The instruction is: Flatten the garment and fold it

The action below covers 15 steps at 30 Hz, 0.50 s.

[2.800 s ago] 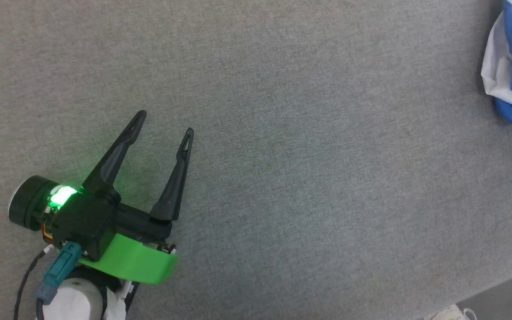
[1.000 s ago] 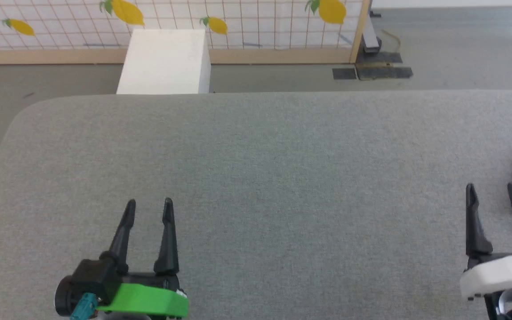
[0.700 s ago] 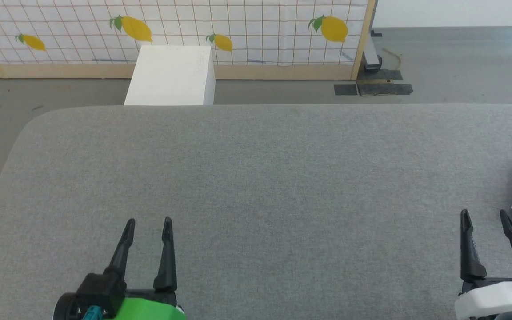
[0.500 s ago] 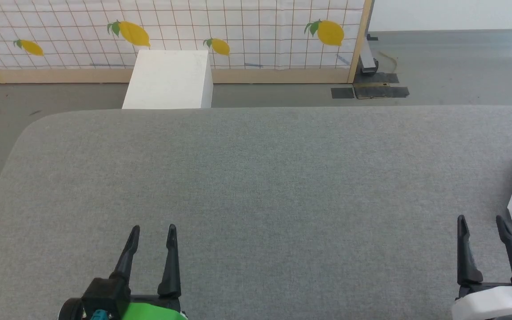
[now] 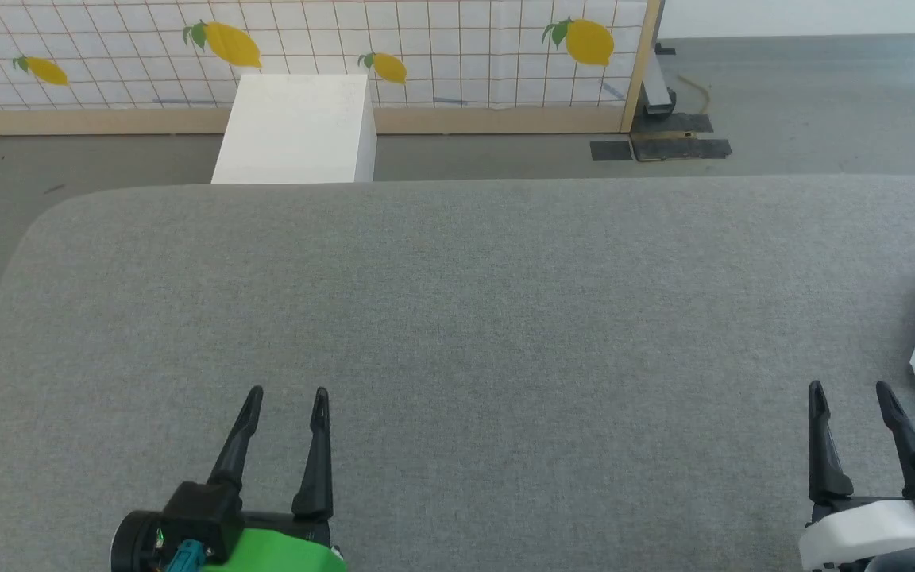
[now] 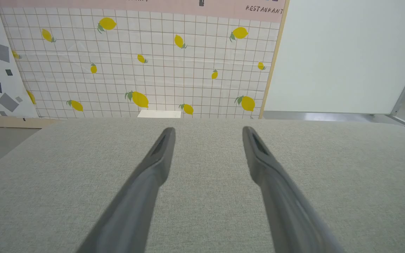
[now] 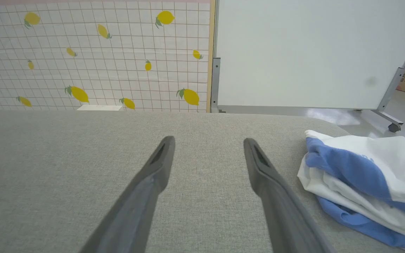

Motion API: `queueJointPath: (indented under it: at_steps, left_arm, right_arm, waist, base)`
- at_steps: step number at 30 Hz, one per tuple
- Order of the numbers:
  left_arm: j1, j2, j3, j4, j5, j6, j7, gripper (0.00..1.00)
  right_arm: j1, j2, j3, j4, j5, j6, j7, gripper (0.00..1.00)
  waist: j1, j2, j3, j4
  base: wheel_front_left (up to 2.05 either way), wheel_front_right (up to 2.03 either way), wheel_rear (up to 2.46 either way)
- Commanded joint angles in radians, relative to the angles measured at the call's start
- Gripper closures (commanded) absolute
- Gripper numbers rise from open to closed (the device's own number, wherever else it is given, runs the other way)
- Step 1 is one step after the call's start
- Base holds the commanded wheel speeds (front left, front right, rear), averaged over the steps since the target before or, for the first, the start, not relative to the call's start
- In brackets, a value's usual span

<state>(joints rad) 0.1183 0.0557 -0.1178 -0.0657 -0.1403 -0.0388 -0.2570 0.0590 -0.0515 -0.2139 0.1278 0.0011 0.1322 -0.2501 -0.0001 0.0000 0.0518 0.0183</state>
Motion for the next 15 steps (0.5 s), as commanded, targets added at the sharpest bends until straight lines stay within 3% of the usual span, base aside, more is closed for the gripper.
queueJointPath:
  at_steps: [1,6,7,15]
  left_arm:
    - [-0.022,-0.004,-0.003,0.0,0.014,-0.006,-0.005,0.0]
    - [-0.035,-0.005,-0.004,-0.013,0.022,-0.011,-0.005,0.0]
    - [-0.02,-0.001,-0.004,-0.011,0.01,-0.005,0.0,1.0]
    - [-0.019,0.0,-0.002,-0.008,0.01,-0.003,0.007,1.0]
  right_arm:
    - [-0.019,0.001,-0.003,0.002,0.004,-0.002,-0.009,0.0]
    - [-0.03,0.001,-0.006,0.006,0.005,-0.002,-0.011,0.0]
    - [-0.016,0.0,-0.006,0.004,0.001,0.0,-0.001,1.0]
    - [-0.017,0.0,-0.001,0.001,0.001,0.0,0.008,1.0]
  waist:
    - [0.0001,0.0,0.006,-0.001]
    - [0.0001,0.0,0.018,-0.003]
    - [0.0001,0.0,0.017,-0.002]
    - [0.0001,0.0,0.016,-0.003]
  base:
    - [0.0,0.0,0.0]
    - [0.0,0.0,0.0]
    - [0.0,0.0,0.0]
    - [0.0,0.0,0.0]
